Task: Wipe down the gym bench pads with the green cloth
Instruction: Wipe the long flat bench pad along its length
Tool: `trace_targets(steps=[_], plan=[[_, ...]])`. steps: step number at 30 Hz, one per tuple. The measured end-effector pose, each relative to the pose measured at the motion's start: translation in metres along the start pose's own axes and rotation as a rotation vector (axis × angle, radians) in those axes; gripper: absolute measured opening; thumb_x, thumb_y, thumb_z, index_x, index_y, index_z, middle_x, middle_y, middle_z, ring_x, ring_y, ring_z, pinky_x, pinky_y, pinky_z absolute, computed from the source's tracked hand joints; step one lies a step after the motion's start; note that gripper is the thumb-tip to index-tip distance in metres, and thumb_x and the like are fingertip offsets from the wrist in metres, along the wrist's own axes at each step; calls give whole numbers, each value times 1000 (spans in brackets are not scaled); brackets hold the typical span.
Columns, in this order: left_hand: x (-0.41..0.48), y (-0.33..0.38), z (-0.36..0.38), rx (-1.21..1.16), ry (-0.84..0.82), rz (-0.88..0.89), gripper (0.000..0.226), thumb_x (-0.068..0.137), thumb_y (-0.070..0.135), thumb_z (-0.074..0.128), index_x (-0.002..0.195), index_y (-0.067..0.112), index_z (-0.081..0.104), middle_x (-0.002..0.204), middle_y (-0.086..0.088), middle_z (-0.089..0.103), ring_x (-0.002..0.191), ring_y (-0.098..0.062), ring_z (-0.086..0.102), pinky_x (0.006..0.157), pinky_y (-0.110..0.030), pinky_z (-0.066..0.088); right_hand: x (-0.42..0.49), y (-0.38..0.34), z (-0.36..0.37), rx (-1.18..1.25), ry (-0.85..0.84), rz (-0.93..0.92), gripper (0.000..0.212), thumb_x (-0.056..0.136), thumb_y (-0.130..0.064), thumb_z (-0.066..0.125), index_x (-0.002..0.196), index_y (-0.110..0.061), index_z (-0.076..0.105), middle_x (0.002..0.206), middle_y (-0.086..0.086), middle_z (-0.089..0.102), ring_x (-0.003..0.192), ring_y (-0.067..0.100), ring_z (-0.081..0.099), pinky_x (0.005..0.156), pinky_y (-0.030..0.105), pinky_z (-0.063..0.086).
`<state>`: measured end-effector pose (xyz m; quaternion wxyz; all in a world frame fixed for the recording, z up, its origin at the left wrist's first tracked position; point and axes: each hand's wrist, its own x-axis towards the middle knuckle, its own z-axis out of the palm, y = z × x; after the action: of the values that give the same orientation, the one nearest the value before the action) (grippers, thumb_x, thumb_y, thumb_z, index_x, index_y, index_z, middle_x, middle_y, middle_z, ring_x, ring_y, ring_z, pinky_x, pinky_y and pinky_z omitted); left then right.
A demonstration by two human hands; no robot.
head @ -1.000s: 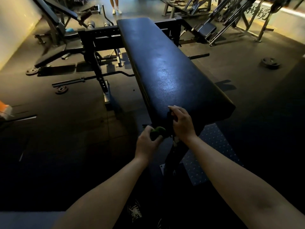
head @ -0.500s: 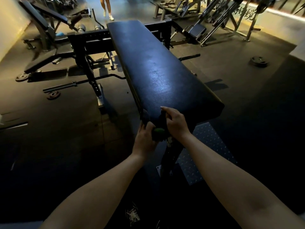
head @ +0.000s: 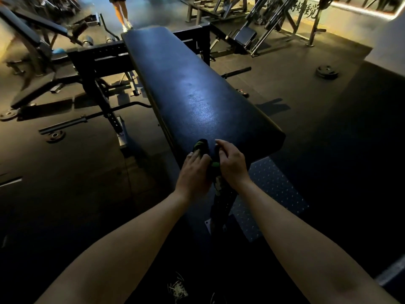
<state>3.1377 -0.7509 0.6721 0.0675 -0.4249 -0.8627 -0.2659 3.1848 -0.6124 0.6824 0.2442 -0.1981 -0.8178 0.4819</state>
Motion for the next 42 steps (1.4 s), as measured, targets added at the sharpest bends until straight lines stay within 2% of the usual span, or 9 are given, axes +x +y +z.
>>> trace_targets(steps=[4, 6, 9, 13, 16, 22, 29, 34, 42], plan=[[-15, -8, -3, -70, -18, 204, 19, 87, 25, 60, 100, 11, 58, 108, -10, 64, 105, -29, 60, 99, -41, 47, -2, -2, 4, -40, 24, -11, 31, 98, -7, 50, 126, -7, 64, 119, 7, 66, 106, 7, 57, 87, -2, 34], [-20, -13, -11, -125, -47, 224, 24, 87, 27, 61, 106, 12, 59, 108, -4, 63, 99, -22, 61, 90, -32, 50, 1, -4, 7, -77, 56, -25, 29, 98, -7, 51, 123, -6, 66, 115, 9, 68, 105, 15, 61, 91, 10, 40], [-20, -25, -19, -334, 8, -60, 30, 87, 14, 65, 117, 12, 60, 108, 4, 60, 101, -15, 58, 87, -23, 48, 14, -8, 12, -173, 89, -67, 27, 96, -8, 54, 119, -5, 67, 107, 13, 68, 102, 26, 62, 92, 29, 46], [13, -50, -32, -458, 293, -468, 28, 91, 12, 65, 117, 11, 55, 102, -6, 61, 91, -26, 61, 80, -35, 48, 38, -15, 31, -295, 37, -149, 29, 88, -4, 58, 114, -5, 70, 102, 14, 68, 98, 32, 61, 92, 37, 47], [59, -77, -44, -627, 266, -749, 27, 99, 18, 56, 123, 11, 47, 105, -8, 59, 101, -33, 63, 89, -41, 49, 63, -25, 56, -323, -58, -143, 35, 83, -2, 59, 116, -6, 70, 111, 11, 67, 106, 29, 61, 96, 33, 45], [141, -143, -49, -772, 241, -1024, 40, 103, 21, 50, 139, 7, 38, 132, -21, 54, 119, -34, 55, 87, -29, 39, 113, -47, 112, -362, -204, -55, 38, 94, -15, 54, 131, -12, 62, 138, 7, 58, 130, 24, 51, 111, 34, 38], [166, -159, -26, -728, 94, -1017, 81, 101, 26, 54, 159, 9, 0, 154, -25, 36, 137, -38, 43, 109, -33, 33, 125, -41, 129, -506, -121, 18, 40, 97, -22, 51, 135, -22, 60, 141, -2, 58, 133, 16, 48, 107, 33, 39], [147, -149, -27, -693, 80, -1011, 65, 105, 24, 45, 159, 7, 12, 151, -26, 42, 134, -42, 46, 105, -35, 36, 118, -50, 130, -507, -52, -3, 39, 97, -24, 50, 135, -24, 59, 131, -4, 61, 123, 19, 53, 95, 39, 46], [100, -107, -36, -664, 50, -994, 37, 104, 15, 43, 140, 6, 43, 133, -23, 59, 119, -40, 57, 94, -36, 42, 111, -48, 127, -465, -62, -52, 36, 96, -16, 50, 130, -16, 62, 125, 5, 63, 121, 24, 53, 97, 37, 44]])
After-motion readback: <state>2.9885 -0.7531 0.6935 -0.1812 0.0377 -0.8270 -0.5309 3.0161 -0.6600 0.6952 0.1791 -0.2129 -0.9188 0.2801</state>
